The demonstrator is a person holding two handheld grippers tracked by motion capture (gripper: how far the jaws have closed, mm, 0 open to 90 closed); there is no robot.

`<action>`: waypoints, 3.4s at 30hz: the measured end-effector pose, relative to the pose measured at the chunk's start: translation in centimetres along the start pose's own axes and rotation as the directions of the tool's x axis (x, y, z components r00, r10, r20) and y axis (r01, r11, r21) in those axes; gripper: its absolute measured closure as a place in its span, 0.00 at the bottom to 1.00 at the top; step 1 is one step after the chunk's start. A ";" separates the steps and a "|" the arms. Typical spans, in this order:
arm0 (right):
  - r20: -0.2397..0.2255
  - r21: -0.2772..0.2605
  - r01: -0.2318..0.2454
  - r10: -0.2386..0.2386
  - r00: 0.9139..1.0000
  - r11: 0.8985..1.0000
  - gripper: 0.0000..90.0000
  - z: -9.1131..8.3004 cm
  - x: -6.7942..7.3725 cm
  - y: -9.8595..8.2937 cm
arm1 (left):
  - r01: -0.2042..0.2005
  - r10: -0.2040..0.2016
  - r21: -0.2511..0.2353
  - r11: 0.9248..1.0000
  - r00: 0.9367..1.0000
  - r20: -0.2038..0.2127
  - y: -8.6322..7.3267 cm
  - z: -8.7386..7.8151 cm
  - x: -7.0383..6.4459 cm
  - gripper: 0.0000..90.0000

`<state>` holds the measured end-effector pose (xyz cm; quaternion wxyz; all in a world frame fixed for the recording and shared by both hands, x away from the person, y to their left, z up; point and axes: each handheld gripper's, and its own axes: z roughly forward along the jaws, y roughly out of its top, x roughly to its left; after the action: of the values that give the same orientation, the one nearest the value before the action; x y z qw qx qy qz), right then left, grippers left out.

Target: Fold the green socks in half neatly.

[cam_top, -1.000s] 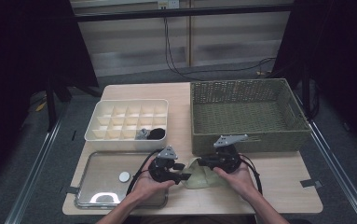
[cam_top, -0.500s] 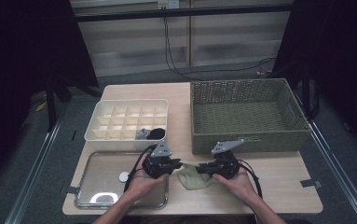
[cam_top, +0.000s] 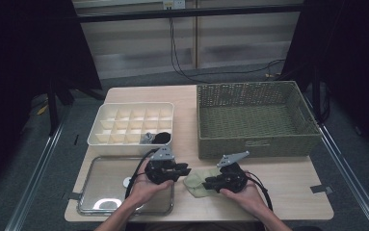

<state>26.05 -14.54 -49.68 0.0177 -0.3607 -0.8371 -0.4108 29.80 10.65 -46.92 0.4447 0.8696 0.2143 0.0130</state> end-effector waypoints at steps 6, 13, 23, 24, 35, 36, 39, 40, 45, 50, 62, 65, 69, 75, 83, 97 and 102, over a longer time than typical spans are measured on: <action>0.007 -0.032 -0.005 0.005 1.000 0.999 0.79 -1.2 -0.2 0.2 | -0.026 0.021 0.120 0.992 0.999 0.043 -1.1 2.9 -0.7 0.82; 0.042 -0.089 -0.034 0.038 0.998 0.995 0.78 -3.5 -1.4 -0.3 | -0.057 0.056 0.146 0.988 0.998 0.009 -1.2 2.6 -0.7 0.80; 0.150 -0.083 -0.086 0.098 0.984 0.993 0.74 -3.9 -5.1 -0.1 | -0.048 0.048 0.141 0.989 0.999 0.007 -1.3 2.2 -0.1 0.77; 0.155 -0.086 -0.089 0.101 0.983 0.992 0.73 -3.8 -5.3 0.0 | -0.048 0.048 0.141 0.989 0.999 0.007 -1.3 2.2 -0.1 0.77; 0.150 -0.049 -0.072 0.079 0.986 0.996 0.77 -2.4 -5.8 0.2 | -0.041 0.042 0.136 0.990 0.999 -0.006 -1.3 2.2 0.2 0.77; 0.149 -0.051 -0.064 0.071 0.986 0.997 0.89 -2.5 -5.6 0.1 | -0.044 0.045 0.142 0.989 0.999 -0.003 -1.3 2.2 0.3 0.76; 0.132 -0.063 -0.071 0.079 0.988 0.996 0.96 -2.7 -5.6 0.0 | -0.043 0.043 0.141 0.989 0.999 -0.001 -1.3 2.1 0.3 0.76; 0.122 -0.075 -0.078 0.086 0.989 0.994 0.98 -3.0 -5.5 -0.1 | -0.031 0.030 0.127 0.991 0.999 0.012 -1.3 2.2 0.3 0.77; 0.095 -0.104 -0.084 0.094 0.991 0.991 0.99 -3.6 -5.3 -0.1 | -0.040 0.039 0.122 0.992 0.999 0.012 -1.2 2.1 0.2 0.77; 0.095 -0.107 -0.085 0.096 0.991 0.991 0.95 -3.7 -5.3 -0.1 | -0.049 0.049 0.139 0.989 0.999 0.010 -1.2 2.2 0.1 0.77; 0.078 -0.091 -0.079 0.087 0.993 0.993 0.92 -3.3 -5.1 0.0 | -0.044 0.044 0.140 0.989 0.999 0.006 -1.2 2.3 0.2 0.77; 0.087 -0.076 -0.081 0.087 0.992 0.994 0.91 -3.0 -5.2 -0.1 | -0.046 0.045 0.146 0.988 0.999 0.007 -1.2 2.3 0.2 0.77; 0.102 -0.059 -0.092 0.098 0.990 0.994 0.89 -2.6 -5.5 -0.4 | -0.044 0.044 0.143 0.989 0.999 0.008 -1.2 2.3 0.2 0.77; 0.085 -0.065 -0.094 0.099 0.991 0.993 0.99 -2.8 -5.4 -0.3 | -0.039 0.038 0.132 0.990 0.999 0.011 -1.2 2.3 0.1 0.77; 0.075 -0.120 -0.065 0.074 0.994 0.991 1.00 -4.7 -4.8 0.9 | -0.042 0.040 0.098 0.994 0.999 0.018 -0.5 2.0 -0.2 0.77; 0.090 -0.193 -0.015 0.033 0.995 0.981 1.00 -5.5 -4.5 2.7 | -0.069 0.061 0.065 0.996 0.992 0.110 1.7 4.2 -2.2 0.82; 0.076 -0.194 -0.015 0.030 0.997 0.981 0.99 -5.1 -3.7 1.9 | -0.054 0.043 0.094 0.994 0.993 0.113 1.0 5.5 -2.4 0.84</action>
<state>28.61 -19.50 -46.24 -0.0457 -0.3860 -0.7893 -0.4753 29.14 5.01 -49.06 0.4129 0.8944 0.1685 -0.0348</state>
